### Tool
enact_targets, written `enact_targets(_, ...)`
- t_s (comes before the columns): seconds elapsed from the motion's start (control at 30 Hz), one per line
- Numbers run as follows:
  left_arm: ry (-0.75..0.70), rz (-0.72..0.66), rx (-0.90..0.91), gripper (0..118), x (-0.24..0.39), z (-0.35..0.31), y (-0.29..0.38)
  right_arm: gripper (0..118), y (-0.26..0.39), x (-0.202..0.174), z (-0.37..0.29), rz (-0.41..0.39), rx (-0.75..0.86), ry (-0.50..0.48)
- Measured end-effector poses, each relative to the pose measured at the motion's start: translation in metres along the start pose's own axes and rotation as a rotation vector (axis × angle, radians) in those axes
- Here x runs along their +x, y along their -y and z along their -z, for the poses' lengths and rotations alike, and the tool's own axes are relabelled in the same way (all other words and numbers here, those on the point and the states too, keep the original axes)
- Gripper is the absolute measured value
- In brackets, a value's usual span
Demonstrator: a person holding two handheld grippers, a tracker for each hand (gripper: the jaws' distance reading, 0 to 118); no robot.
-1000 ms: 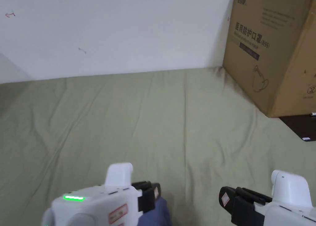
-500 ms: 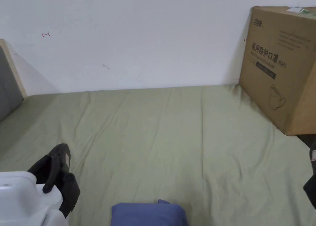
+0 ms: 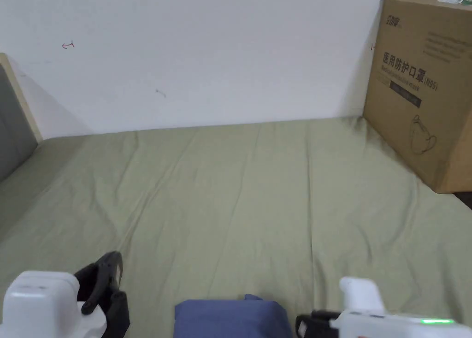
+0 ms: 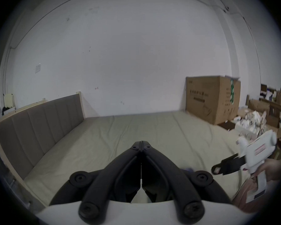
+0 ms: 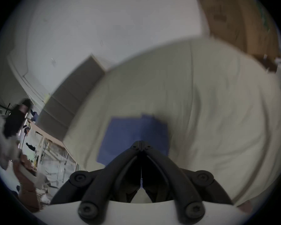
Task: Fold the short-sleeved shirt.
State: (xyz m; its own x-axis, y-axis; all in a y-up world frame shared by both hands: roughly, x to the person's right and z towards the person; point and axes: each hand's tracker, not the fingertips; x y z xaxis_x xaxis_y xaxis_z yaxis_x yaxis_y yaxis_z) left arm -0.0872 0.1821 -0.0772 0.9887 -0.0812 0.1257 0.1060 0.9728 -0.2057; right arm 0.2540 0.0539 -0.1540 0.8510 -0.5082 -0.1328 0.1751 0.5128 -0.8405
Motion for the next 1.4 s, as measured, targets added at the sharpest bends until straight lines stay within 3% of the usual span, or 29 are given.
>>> enact_targets(0.07, -0.044, 0.022, -0.057, 0, -0.007, 0.004, 0.011, 0, 0.004, 0.009, 0.047, -0.070, -0.118, 0.073)
enact_targets(0.1, -0.048, 0.012, -0.096, 0, -0.012, 0.009, 0.015, 0, 0.006, 0.015, 0.063, -0.057, -0.149, 0.068)
enact_targets(0.17, -0.006, -0.065, -0.192, 0, -0.026, 0.022, 0.026, 0, 0.013, 0.040, 0.086, 0.166, -0.201, 0.037)
enact_targets(0.23, 0.089, -0.151, -0.327, 0, -0.047, 0.048, 0.039, 0, 0.014, 0.055, 0.082, 0.328, -0.142, -0.039)
enact_targets(0.3, 0.170, -0.212, -0.516, 0, -0.070, 0.086, 0.058, 0, 0.012, 0.056, 0.079, 0.281, -0.155, -0.034)
enact_targets(0.33, 0.276, -0.319, -0.613, 1, -0.085, 0.106, 0.073, 0, 0.014, 0.055, 0.076, 0.224, -0.153, -0.037)
enact_targets(0.37, 0.397, -0.459, -0.673, 20, -0.097, 0.123, 0.092, 0, 0.014, 0.054, 0.075, 0.179, -0.153, -0.032)
enact_targets(0.4, 0.509, -0.614, -0.734, 47, -0.107, 0.140, 0.113, 0, 0.013, 0.053, 0.076, 0.148, -0.154, -0.031)
enact_targets(0.47, 0.699, -0.848, -0.812, 116, -0.109, 0.171, 0.159, 0, 0.013, 0.050, 0.077, 0.158, -0.161, -0.028)
enact_targets(0.5, 0.731, -0.899, -0.845, 117, -0.107, 0.181, 0.174, 0, 0.012, 0.052, 0.078, 0.182, -0.168, -0.029)
enact_targets(0.57, 0.790, -0.964, -0.852, 118, -0.098, 0.202, 0.208, 0, 0.012, 0.059, 0.078, 0.339, -0.179, -0.059)
enact_targets(0.67, 0.913, -1.087, -0.874, 118, -0.068, 0.235, 0.238, 0, 0.019, 0.074, 0.078, 0.501, -0.171, -0.124)
enact_targets(0.73, 1.053, -1.202, -0.812, 118, -0.037, 0.242, 0.211, 0, 0.024, 0.081, 0.077, 0.569, -0.156, -0.156)
enact_targets(0.77, 1.088, -1.282, -0.866, 118, -0.018, 0.249, 0.212, 0, 0.027, 0.083, 0.077, 0.590, -0.150, -0.165)
enact_targets(0.8, 1.102, -1.287, -0.898, 118, -0.003, 0.252, 0.213, 0, 0.028, 0.083, 0.077, 0.589, -0.147, -0.165)
enact_targets(0.83, 1.097, -1.199, -0.887, 115, -0.023, 0.243, 0.212, 0, 0.029, 0.084, 0.077, 0.586, -0.145, -0.164)
enact_targets(0.87, 1.072, -1.094, -0.837, 92, -0.026, 0.246, 0.214, 0, 0.029, 0.083, 0.077, 0.586, -0.145, -0.164)
enact_targets(0.9, 1.048, -1.029, -0.791, 48, -0.028, 0.249, 0.214, 0, 0.029, 0.084, 0.077, 0.586, -0.144, -0.167)
enact_targets(0.93, 0.945, -0.917, -0.794, 24, -0.034, 0.252, 0.218, 0, 0.029, 0.084, 0.077, 0.586, -0.145, -0.169)
enact_targets(0.97, 0.854, -0.848, -0.820, 24, -0.016, 0.263, 0.237, 0, 0.029, 0.085, 0.078, 0.585, -0.148, -0.170)
enact_targets(1.0, 0.920, -0.996, -0.790, 24, -0.017, 0.263, 0.240, 0, 0.029, 0.085, 0.079, 0.585, -0.150, -0.173)
enact_targets(1.03, 0.954, -1.008, -0.783, 24, -0.023, 0.267, 0.238, 0, 0.029, 0.085, 0.078, 0.586, -0.150, -0.171)
enact_targets(1.13, 0.871, -0.980, -0.891, 25, -0.010, 0.251, 0.232, 0, 0.022, 0.077, 0.072, 0.577, -0.157, -0.151)
enact_targets(1.3, 0.768, -0.627, -0.877, 25, -0.043, 0.231, 0.146, 0, 0.013, 0.046, 0.042, 0.414, -0.150, -0.047)
enact_targets(1.4, 0.601, -0.395, -0.898, 25, -0.117, 0.226, 0.108, 0, 0.015, 0.029, 0.022, 0.336, -0.124, -0.032)
